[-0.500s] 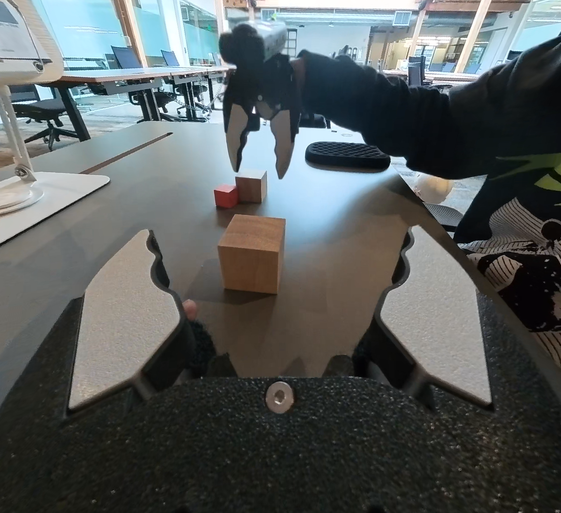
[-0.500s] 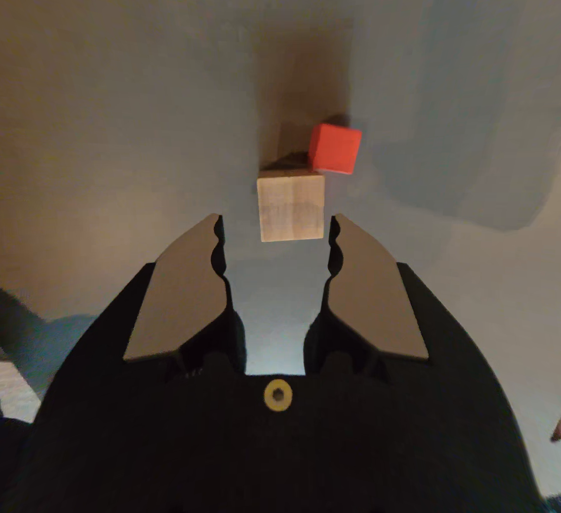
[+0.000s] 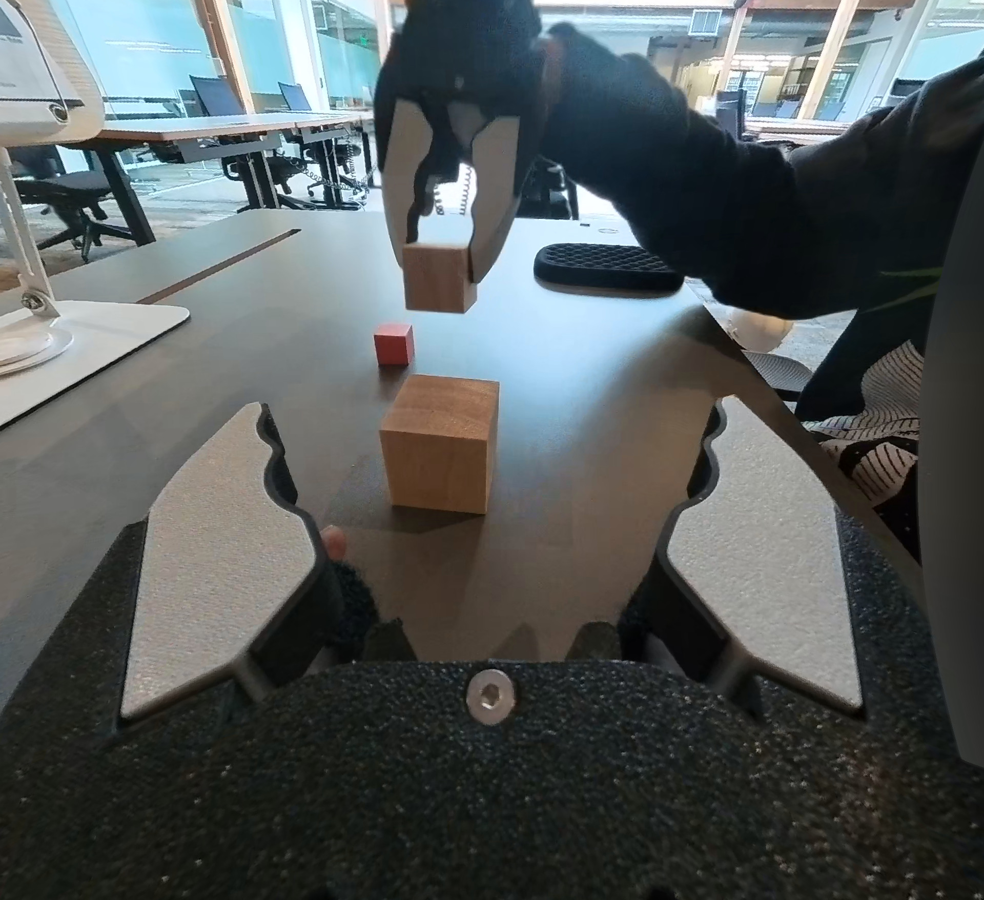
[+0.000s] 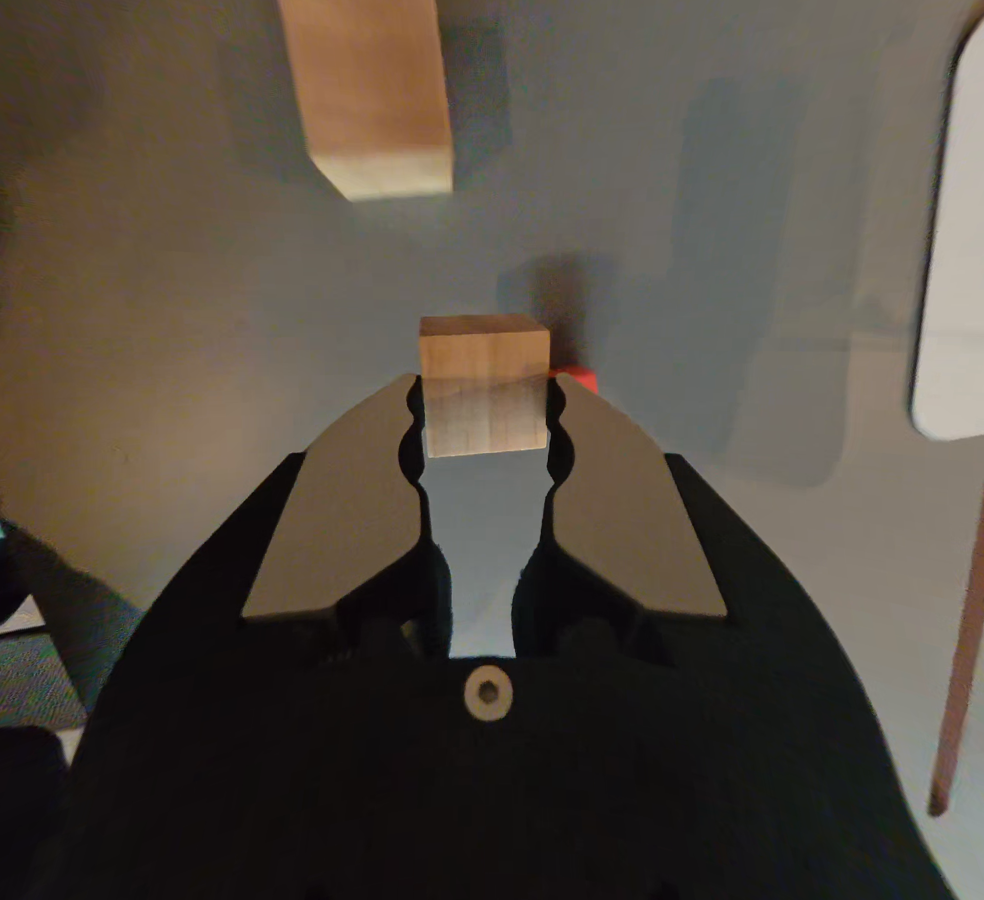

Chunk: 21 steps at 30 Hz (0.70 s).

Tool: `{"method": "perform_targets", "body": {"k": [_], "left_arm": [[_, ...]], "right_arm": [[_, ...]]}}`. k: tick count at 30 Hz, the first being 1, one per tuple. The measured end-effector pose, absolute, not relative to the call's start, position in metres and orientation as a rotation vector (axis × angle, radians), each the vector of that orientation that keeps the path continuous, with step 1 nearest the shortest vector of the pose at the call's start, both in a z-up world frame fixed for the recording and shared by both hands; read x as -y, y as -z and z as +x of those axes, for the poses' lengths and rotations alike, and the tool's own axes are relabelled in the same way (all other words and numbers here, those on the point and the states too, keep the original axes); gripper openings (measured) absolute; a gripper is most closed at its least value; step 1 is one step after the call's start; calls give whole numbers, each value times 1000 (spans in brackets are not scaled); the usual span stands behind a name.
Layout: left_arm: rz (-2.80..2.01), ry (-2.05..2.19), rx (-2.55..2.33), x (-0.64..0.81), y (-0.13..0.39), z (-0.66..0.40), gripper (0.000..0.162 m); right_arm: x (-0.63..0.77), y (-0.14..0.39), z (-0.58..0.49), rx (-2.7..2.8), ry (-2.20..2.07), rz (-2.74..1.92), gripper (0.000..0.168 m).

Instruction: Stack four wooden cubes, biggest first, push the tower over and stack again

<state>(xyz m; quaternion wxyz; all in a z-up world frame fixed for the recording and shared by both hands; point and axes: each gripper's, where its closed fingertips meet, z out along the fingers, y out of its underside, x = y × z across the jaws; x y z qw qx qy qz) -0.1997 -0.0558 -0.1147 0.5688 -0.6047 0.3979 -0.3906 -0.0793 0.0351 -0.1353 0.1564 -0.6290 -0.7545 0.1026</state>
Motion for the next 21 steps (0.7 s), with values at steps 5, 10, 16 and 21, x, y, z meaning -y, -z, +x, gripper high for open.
{"method": "perform_targets", "body": {"k": [5, 10, 16, 21], "left_arm": [[-1423, 916, -936, 56, 115, -199, 143], [-1422, 923, -923, 55, 114, -200, 143], [-1424, 919, -930, 55, 115, -200, 143], [-1426, 922, -930, 55, 115, -200, 143]], "right_arm": [[-5, 111, -132, 2189, -314, -1705, 43], [11, 119, -163, 2202, -238, -1744, 43], [19, 133, -172, 2267, -198, -1734, 44], [16, 136, -170, 2285, -149, -1732, 44]]}}
